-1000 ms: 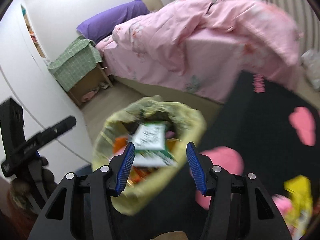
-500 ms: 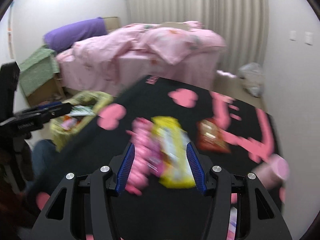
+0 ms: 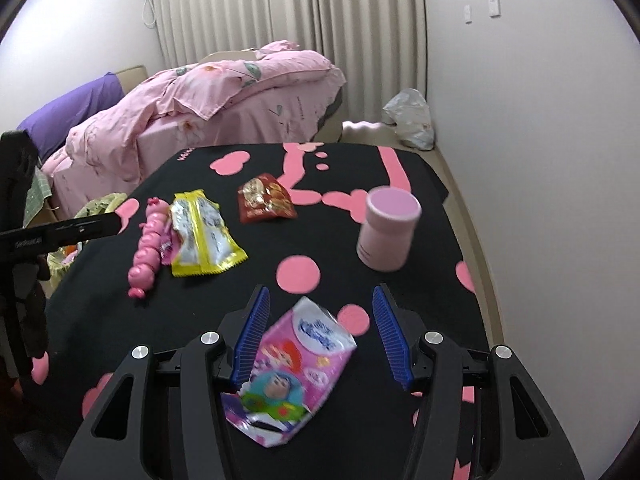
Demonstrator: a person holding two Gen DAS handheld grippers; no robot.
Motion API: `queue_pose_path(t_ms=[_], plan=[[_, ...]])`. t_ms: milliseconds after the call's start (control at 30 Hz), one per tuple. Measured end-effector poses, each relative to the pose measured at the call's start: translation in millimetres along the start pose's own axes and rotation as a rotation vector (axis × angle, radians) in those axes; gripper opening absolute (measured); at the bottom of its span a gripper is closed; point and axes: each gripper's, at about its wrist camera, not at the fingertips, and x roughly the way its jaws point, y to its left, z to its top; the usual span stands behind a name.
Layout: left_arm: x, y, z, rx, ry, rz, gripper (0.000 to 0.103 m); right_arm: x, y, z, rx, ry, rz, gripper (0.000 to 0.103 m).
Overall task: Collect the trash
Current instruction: 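Move both grippers back over the remaining snacks on the table, then grasp the yellow chip bag with the right gripper, then grasp the pink cartoon candy packet with the left gripper while the right holds the chip bag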
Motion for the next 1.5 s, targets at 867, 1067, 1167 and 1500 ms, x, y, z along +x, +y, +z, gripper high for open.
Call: queue_pose_path(t_ms=[867,1067,1167,1500], plan=[[-38,86,-23,-0.226,-0.082,0.145,0.07,140,84,65,-0.177,0.35,0.369,0.035],[-26,66,-24,-0.176,-0.056,0.116,0.07,99,61,67,-0.131,0.24,0.339,0.021],[-25,55,-23,-0.151,-0.053,0.101,0.07,68,43,65,-0.097,0.161,0.286,0.021],[-2,-37,-40,0.076,0.04,-0.064,0.07,-13,-25,14,0.024,0.032,0.012,0.021]])
